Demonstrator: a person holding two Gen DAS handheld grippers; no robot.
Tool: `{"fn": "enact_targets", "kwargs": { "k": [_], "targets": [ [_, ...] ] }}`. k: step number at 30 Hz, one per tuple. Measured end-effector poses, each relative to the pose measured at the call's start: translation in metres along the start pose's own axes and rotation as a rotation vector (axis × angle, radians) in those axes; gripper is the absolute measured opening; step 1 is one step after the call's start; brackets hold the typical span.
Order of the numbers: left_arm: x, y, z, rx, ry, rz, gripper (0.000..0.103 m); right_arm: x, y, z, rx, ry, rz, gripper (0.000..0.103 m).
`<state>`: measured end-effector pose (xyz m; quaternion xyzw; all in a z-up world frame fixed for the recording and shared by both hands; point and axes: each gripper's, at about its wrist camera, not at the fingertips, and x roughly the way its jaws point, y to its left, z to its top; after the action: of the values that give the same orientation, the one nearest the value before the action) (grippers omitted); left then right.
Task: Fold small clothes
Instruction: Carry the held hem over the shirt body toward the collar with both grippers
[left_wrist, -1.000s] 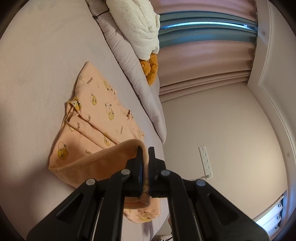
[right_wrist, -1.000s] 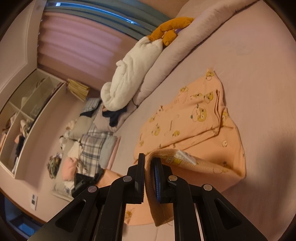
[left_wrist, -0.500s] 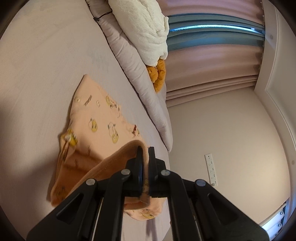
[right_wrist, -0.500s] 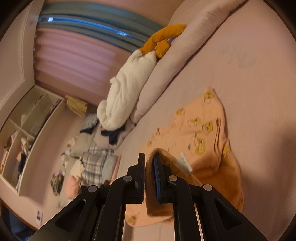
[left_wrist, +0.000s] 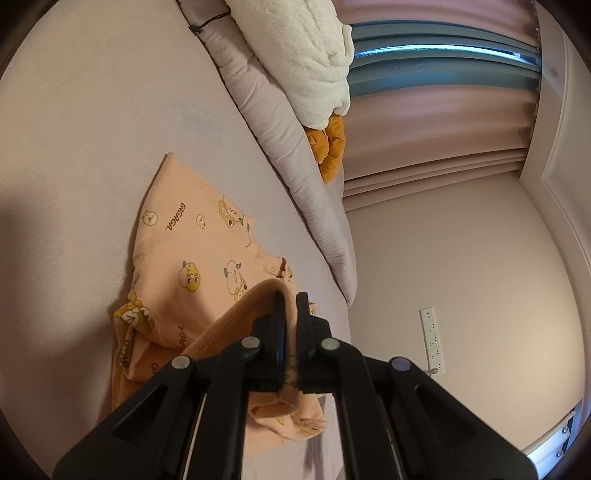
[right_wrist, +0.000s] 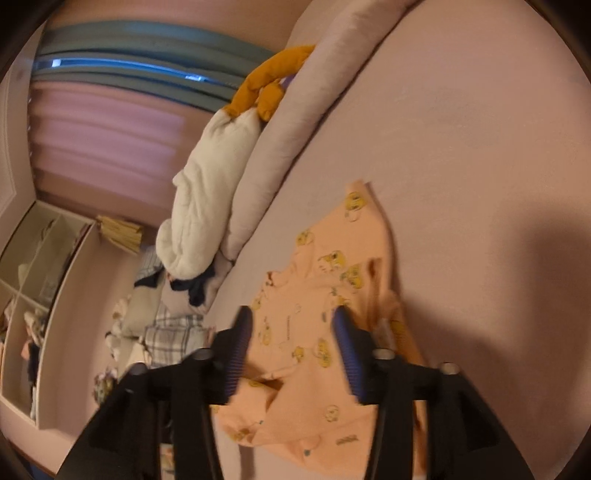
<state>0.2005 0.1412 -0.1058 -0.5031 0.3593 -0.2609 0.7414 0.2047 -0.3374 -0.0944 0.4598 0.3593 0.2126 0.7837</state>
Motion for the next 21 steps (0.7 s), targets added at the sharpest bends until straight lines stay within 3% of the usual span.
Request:
{"fn": "enact_targets", "kwargs": {
  "k": [8,10,12,15,17,21],
  "targets": [
    [0.002,-0.007,-0.003,0.019,0.013,0.010,0.002,0.003,-0.004,-0.010,-0.077,0.102,-0.103,0.048],
    [0.003,-0.007,-0.004,0.019,0.022,0.021,0.002,0.006,-0.005,-0.014,-0.107,0.126,-0.132,0.041],
    [0.004,-0.006,-0.006,0.018,0.024,0.032,0.002,0.013,-0.002,-0.017,-0.145,0.155,-0.172,0.023],
    [0.001,-0.001,-0.008,-0.003,0.021,0.037,0.002,0.021,0.004,-0.020,-0.214,0.186,-0.236,0.007],
    [0.000,0.003,-0.009,-0.024,0.016,0.037,0.002,0.025,0.008,-0.022,-0.235,0.187,-0.259,0.005],
    [-0.001,0.009,-0.005,-0.073,-0.009,0.006,0.002,0.018,0.012,-0.013,-0.191,0.120,-0.159,0.005]
  ]
}}
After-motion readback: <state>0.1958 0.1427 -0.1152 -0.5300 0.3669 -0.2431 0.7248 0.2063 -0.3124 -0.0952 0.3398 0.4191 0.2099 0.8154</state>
